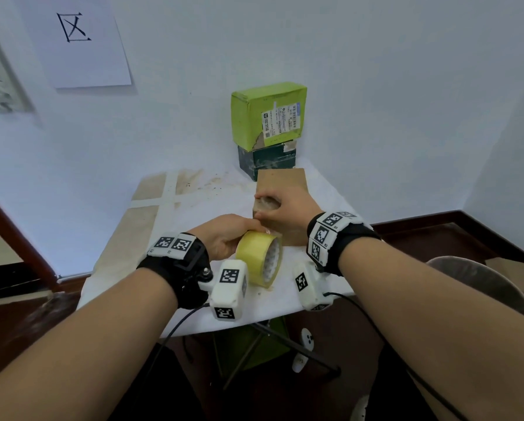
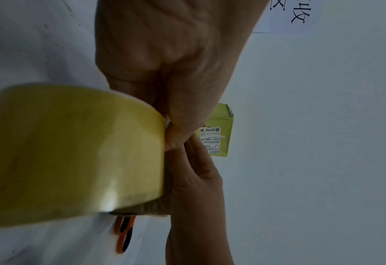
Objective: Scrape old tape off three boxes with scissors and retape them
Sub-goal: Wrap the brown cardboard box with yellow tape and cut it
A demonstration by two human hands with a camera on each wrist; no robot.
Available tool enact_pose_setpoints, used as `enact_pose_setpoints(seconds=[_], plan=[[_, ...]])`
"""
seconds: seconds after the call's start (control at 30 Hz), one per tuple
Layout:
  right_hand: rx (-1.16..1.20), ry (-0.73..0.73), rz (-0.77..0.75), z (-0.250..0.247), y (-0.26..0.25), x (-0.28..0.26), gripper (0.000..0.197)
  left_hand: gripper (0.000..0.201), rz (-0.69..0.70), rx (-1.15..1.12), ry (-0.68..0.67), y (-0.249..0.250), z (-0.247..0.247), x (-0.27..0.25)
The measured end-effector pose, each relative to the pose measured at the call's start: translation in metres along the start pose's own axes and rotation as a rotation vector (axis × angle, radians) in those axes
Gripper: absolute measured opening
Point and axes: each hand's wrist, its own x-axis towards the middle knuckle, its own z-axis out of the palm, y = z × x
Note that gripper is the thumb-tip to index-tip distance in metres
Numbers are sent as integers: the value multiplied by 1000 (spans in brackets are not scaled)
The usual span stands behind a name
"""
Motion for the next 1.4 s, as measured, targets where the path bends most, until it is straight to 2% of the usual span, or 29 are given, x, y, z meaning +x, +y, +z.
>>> enact_pose_setpoints(seconds=[0.23, 0.4, 0.5, 0.63, 0.77, 1.03, 1.2, 1.4], plan=[[-43, 13, -36, -2, -3, -3, 44, 32, 24, 101, 3, 4, -8, 0], [-41, -57, -27, -4, -2, -1, 50, 28, 97, 207, 181, 14, -33, -1], [-56, -121, -36, -9, 1, 1, 55, 18, 224, 427, 335, 19, -44, 4], [-112, -201, -39, -14, 3, 4, 68, 19, 393, 944, 506, 24, -53, 10], [-218, -258, -80, -16, 3, 6, 75, 26, 428, 1199, 490, 18, -57, 18], [-201, -231, -67, -11, 5, 5, 76, 23, 401, 1339, 351, 8, -57, 30], [-163, -173, -82, -6, 8, 5, 69, 24, 313, 1512, 274, 6, -53, 36], [-169, -166, -78, -6, 8, 4, 69, 30, 281, 1535, 232, 13, -59, 36]])
